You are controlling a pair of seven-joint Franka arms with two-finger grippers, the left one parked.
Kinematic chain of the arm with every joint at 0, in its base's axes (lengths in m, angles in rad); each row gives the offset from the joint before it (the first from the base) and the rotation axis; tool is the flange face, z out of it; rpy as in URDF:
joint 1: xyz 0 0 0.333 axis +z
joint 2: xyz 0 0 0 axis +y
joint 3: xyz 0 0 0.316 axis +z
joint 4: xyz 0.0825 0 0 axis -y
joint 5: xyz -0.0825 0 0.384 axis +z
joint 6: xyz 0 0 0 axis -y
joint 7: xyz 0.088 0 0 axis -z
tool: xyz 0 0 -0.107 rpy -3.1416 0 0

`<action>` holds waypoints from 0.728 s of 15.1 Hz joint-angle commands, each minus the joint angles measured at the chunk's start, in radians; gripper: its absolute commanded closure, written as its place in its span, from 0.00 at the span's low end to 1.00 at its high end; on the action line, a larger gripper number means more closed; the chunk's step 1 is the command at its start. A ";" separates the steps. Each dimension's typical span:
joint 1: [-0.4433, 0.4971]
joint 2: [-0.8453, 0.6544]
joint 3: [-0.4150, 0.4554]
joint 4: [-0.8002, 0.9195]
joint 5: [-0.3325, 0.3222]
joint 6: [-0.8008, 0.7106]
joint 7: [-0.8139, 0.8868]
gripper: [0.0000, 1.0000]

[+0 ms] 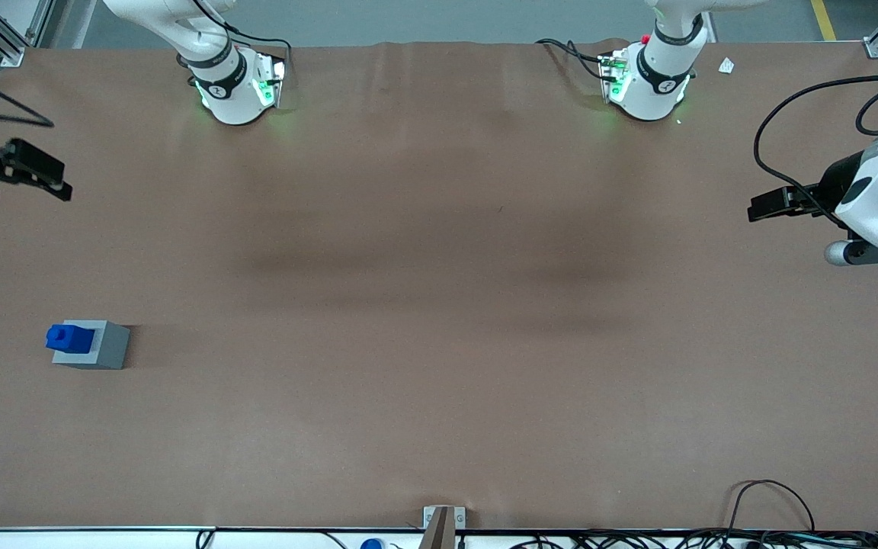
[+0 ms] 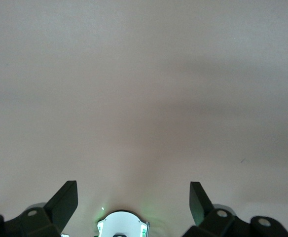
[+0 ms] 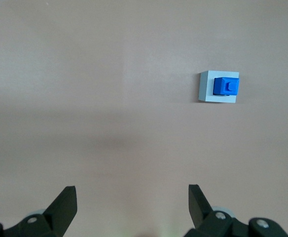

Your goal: Insert blue part into gray base with right arm

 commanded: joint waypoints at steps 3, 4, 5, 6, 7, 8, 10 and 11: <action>-0.029 -0.147 -0.017 -0.193 0.001 0.038 -0.093 0.00; -0.031 -0.147 -0.018 -0.192 0.001 0.024 -0.093 0.00; -0.032 -0.149 -0.020 -0.189 0.001 0.020 -0.099 0.00; -0.032 -0.150 -0.023 -0.189 0.001 0.020 -0.104 0.00; -0.032 -0.150 -0.029 -0.189 0.001 0.020 -0.102 0.00; -0.032 -0.149 -0.032 -0.184 0.001 0.021 -0.104 0.00; -0.032 -0.146 -0.032 -0.169 0.001 0.021 -0.098 0.00; -0.029 -0.146 -0.030 -0.167 -0.001 0.020 -0.096 0.00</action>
